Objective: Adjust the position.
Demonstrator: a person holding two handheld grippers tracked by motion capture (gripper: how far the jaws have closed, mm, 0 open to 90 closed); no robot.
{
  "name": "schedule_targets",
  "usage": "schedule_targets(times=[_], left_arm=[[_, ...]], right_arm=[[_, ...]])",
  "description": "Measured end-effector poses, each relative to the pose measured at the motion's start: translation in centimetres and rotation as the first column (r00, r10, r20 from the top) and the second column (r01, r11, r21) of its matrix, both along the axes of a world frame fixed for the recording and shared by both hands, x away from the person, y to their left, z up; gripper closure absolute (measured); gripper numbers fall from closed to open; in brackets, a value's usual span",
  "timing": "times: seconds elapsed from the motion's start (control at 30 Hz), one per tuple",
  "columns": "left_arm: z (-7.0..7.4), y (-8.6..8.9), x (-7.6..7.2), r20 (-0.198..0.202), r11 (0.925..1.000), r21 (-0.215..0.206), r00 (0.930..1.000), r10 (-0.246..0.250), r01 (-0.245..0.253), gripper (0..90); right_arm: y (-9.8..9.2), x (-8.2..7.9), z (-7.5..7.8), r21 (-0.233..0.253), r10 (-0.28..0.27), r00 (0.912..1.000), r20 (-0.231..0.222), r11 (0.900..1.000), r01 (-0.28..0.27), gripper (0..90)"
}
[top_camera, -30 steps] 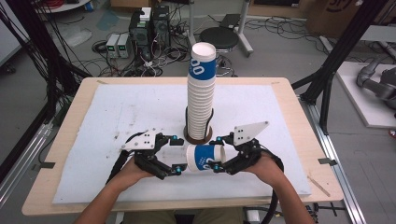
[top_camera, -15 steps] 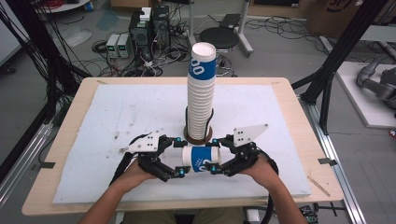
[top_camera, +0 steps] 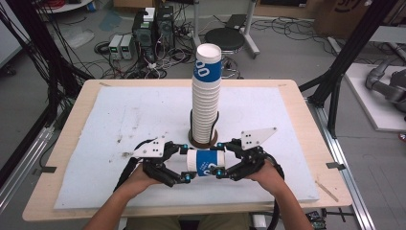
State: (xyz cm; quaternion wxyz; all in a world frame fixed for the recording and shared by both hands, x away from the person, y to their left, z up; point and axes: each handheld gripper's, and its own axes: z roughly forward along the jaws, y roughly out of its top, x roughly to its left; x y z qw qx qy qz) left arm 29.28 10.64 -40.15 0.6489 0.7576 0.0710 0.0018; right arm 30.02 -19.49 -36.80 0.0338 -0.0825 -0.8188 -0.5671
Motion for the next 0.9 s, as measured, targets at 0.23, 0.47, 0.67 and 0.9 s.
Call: schedule_targets(times=[0.23,0.47,0.67,0.9], left_arm=[[0.1,0.0,-0.1,0.013,0.9996,0.028,0.9999,0.001,-0.001,28.6],[0.2,0.1,0.0,0.015,0.9983,0.054,0.9997,0.019,-0.02,29.2],[0.9,0.3,0.1,0.024,0.9906,0.129,0.9987,0.044,-0.047,29.7],[2.2,0.1,0.2,0.03,0.9687,0.236,0.9969,0.072,-0.077,29.8]], right_arm=[[0.0,0.0,-0.2,-0.031,-0.003,0.9995,-0.031,1.0,0.002,31.2],[0.2,0.1,-0.1,-0.037,-0.063,0.9967,-0.05,0.997,0.061,20.4],[-0.4,0.0,0.6,-0.037,-0.1,0.9949,-0.014,0.994,0.1,20.3],[-0.3,-0.5,1.6,-0.105,-0.131,0.9883,0.077,0.985,0.139,20.4]])
